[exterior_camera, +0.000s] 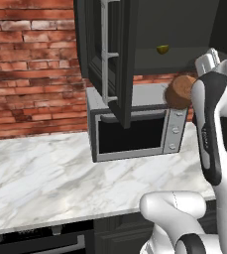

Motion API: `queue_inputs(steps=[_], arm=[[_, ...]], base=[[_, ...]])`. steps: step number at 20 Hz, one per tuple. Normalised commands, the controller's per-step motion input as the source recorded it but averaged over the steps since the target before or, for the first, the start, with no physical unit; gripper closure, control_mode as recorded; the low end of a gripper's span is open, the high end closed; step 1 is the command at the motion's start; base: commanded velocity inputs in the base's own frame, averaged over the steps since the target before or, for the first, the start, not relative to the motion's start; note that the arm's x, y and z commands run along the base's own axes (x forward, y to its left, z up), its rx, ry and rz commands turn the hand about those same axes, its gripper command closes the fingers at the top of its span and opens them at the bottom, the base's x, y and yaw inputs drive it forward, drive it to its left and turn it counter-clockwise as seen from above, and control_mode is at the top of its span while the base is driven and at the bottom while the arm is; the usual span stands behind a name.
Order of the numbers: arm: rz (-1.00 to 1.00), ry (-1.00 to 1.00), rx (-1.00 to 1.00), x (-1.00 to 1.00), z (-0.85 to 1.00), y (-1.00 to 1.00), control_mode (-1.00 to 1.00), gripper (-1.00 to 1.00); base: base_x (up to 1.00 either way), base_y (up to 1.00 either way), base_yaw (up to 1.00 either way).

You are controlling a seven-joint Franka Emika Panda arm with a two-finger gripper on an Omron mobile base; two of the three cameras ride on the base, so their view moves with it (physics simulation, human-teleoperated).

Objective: Pick the jar and jar from the dining table and place them in the open cabinet. Close the cabinet after placing the objects.

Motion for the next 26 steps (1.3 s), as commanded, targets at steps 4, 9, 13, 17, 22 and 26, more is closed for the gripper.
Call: queue_inputs(steps=[4,9,13,17,22,26], arm=[[0.08,-0.01,-0.06,-0.31,0.63,0.13,-1.0,1.0],[0.11,-0.01,-0.06,-0.11,0.54,0.28,-1.0,1.0],[0.13,-0.04,-0.05,0.03,0.43,0.18,-1.0,1.0],[0.12,-0.11,0.0,0.21,0.22,0.01,-1.0,1.0],[0.04,-0.02,0.0,0.35,0.14,0.05,-1.0,1.0],[0.0,0.0,-0.03,0.44,0.12,0.24,-1.0,1.0]], base=[[0.0,0.0,0.0],[0.0,0.0,0.0],[0.0,0.0,0.0],[0.0,0.0,0.0],[0.0,0.0,0.0],[0.0,0.0,0.0]])
